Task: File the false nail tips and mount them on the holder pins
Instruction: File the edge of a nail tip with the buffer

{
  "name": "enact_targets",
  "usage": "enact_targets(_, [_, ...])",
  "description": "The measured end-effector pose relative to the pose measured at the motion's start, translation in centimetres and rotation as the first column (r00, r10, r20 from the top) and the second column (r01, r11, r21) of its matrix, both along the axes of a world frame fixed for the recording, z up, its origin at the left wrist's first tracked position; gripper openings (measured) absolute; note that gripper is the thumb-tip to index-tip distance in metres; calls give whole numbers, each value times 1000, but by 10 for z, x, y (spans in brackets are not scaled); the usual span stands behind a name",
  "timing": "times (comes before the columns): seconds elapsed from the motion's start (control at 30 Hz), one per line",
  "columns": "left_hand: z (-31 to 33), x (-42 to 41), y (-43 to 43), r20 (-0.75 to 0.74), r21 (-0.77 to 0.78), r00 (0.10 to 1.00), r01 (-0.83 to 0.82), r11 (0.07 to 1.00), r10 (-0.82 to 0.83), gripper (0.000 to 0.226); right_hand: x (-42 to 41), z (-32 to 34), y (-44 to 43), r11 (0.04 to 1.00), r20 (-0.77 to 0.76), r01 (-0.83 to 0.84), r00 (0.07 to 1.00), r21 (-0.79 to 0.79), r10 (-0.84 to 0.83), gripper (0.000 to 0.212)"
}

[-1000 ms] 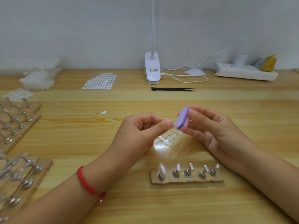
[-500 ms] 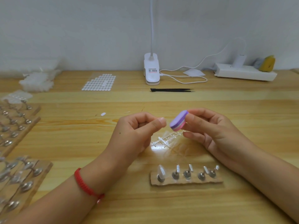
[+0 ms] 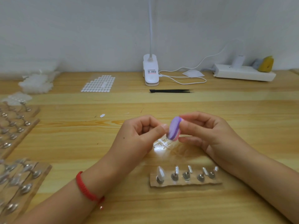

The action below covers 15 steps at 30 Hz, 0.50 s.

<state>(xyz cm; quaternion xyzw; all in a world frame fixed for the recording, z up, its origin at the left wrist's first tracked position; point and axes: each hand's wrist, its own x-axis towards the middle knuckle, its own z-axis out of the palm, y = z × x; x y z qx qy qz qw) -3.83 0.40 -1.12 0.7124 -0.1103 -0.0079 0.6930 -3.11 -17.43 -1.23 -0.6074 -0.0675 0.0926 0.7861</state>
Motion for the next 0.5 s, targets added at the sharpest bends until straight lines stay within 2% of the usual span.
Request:
enact_targets(0.1, [-1,-1,0,12,-2,1000,-5,1000,5,19,3,0,-4,996,-37,42,999,84,-39,21])
enact_targets(0.3, [-3,2,3,30,-31,997,-77,997,78,17,0,2,-3,999,-34,-44,998,4,44,19])
enact_targets(0.4, [-3,0,0,58,32,998,4,999,-6,17,-2,1,-1,994,2,-82,997,-66,82,20])
enact_targets(0.5, [-3,-2,-1,76,63,996,36,997,-41,19,1,0,-3,999,-10,-1,1000,38,2,21])
